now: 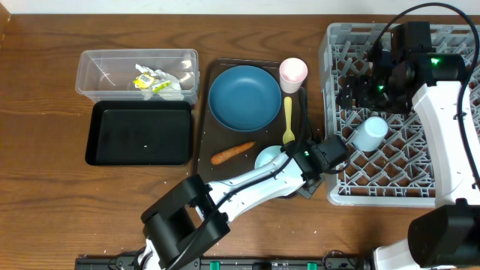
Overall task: Sort waste into correct bins and load items into the dishwasher rack
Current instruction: 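Reach left gripper to white bowl of rice and grasp its rim, then lift bowl with left gripper and move it over black tray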
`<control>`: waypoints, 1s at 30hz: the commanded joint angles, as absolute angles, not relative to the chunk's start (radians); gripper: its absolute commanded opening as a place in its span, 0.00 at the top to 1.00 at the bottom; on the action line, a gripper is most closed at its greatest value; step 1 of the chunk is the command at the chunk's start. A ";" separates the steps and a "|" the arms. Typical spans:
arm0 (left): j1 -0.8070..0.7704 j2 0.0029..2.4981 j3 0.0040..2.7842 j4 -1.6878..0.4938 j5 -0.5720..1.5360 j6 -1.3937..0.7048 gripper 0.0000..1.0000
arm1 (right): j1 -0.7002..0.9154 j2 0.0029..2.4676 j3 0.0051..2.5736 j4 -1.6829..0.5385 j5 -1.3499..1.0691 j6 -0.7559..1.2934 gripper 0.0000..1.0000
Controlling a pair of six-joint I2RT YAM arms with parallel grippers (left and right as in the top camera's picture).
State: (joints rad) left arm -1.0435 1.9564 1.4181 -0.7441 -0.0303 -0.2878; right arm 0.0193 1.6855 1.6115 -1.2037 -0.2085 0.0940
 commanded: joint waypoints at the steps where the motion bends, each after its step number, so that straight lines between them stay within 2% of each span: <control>1: -1.041 1.970 1.431 -0.743 -0.046 -0.294 0.68 | 0.018 1.668 1.633 -1.205 -0.198 0.080 0.05; 17: -1.039 1.993 1.431 -0.732 -0.046 -0.294 0.69 | 0.018 1.668 1.633 -1.209 -0.187 0.080 0.05; 23: -1.039 1.994 1.432 -0.734 -0.046 -0.293 0.81 | 0.016 1.668 1.633 -1.211 -0.187 0.080 0.05; 25: -1.037 1.994 1.445 -0.748 -0.046 -0.289 0.81 | 0.013 1.668 1.633 -1.218 -0.187 0.080 0.05; 26: -1.035 1.993 1.457 -0.764 -0.047 -0.281 0.87 | 0.011 1.668 1.633 -1.225 -0.186 0.080 0.04; 30: -1.012 1.990 1.510 -0.831 -0.045 -0.279 0.94 | 0.004 1.668 1.633 -1.235 -0.183 0.073 0.05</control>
State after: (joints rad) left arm -1.0370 1.9820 1.4517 -0.8021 -0.0303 -0.2852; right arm 0.0170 1.6855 1.6115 -1.2312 -0.1894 0.0940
